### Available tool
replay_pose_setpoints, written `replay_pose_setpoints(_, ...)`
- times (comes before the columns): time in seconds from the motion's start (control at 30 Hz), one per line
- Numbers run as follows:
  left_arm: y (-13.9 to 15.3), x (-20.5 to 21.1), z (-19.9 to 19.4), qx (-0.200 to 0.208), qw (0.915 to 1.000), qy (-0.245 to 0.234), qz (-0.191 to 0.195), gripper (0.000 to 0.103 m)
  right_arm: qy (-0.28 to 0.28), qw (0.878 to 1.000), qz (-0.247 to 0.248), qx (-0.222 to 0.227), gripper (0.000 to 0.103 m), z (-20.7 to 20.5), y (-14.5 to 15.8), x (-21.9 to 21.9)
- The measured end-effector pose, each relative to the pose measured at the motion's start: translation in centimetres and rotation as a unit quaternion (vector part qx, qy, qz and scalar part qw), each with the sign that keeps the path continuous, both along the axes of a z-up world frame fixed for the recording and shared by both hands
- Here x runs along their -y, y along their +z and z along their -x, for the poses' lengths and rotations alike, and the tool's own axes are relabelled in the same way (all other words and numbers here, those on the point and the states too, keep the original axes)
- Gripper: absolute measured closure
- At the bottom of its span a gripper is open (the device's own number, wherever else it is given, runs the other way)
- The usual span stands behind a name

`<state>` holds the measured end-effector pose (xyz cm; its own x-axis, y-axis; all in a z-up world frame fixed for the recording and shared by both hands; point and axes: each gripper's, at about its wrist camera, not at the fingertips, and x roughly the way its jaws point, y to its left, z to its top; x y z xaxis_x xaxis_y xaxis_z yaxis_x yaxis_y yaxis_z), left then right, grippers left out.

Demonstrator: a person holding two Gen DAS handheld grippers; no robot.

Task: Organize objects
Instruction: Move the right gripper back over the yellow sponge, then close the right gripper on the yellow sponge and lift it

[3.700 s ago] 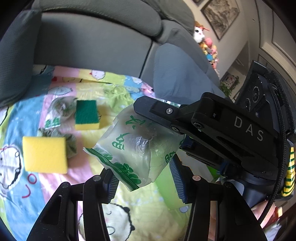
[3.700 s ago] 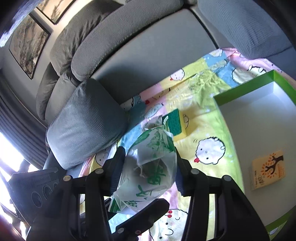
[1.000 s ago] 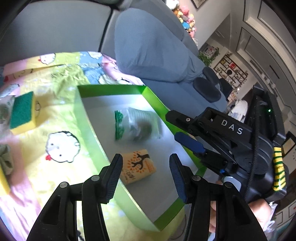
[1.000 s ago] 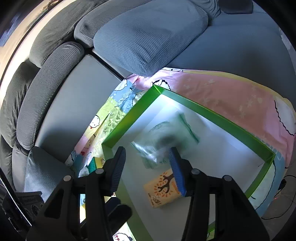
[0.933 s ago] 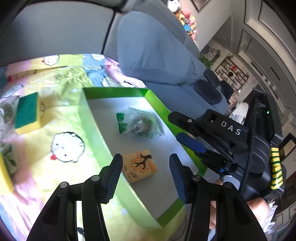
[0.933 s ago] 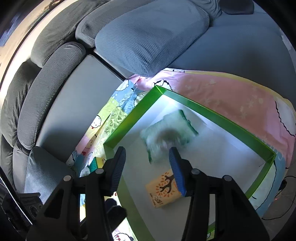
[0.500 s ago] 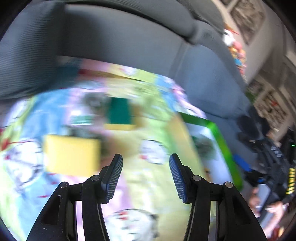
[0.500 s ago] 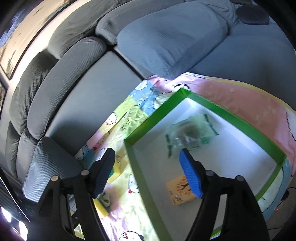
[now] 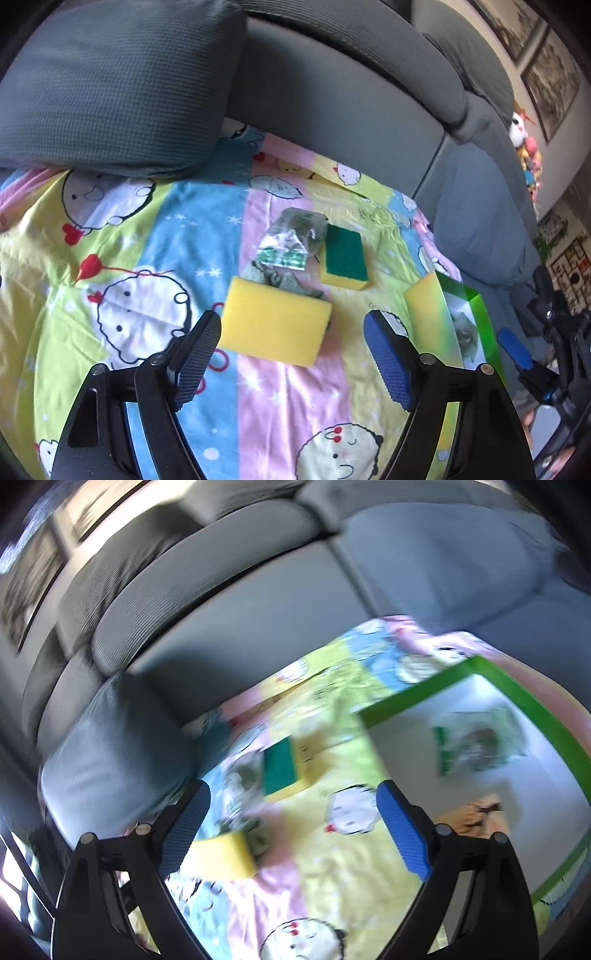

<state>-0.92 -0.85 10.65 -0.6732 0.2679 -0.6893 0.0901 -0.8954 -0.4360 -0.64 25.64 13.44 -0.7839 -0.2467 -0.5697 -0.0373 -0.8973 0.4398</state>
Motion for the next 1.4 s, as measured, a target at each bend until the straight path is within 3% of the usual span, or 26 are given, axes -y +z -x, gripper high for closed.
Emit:
replay_pose_setpoints(0.13,-0.2,2.2,-0.1,-0.004,0.9995,0.028,-0.014,0.022,0.045,0.999,-0.007,0.005,0.012,0.7,0.4,3.4)
replay_pose_setpoints(0.3,-2.0,4.7,0.8,0.03,0.9969,0.065,-0.034,0.022,0.126,0.991,-0.019,0.046,0.012,4.1,0.8,9.0)
replay_pose_setpoints(0.47,-3.4,5.5,1.0,0.05,0.9953,0.071,-0.043,0.022,0.174,0.983,-0.019,0.054,0.012,5.3,-1.4,12.9)
replay_pose_setpoints(0.6,-4.0,5.2,1.5,0.061,0.9951,0.068,-0.036,0.022,0.166,0.983,-0.03,0.068,0.012,5.8,-4.4,13.3)
replay_pose_setpoints(0.7,-4.4,4.7,1.9,0.069,0.9953,0.054,-0.042,0.022,0.176,0.979,0.022,0.099,0.016,6.7,-5.8,12.6)
replay_pose_setpoints(0.93,-4.8,4.6,1.9,0.075,0.9948,0.048,-0.048,0.022,0.152,0.983,0.029,0.103,0.016,6.5,-6.4,11.3)
replay_pose_setpoints(1.4,-5.3,5.1,2.0,0.084,0.9933,0.049,-0.063,0.022,0.136,0.983,0.027,0.12,0.031,6.4,-7.3,10.4)
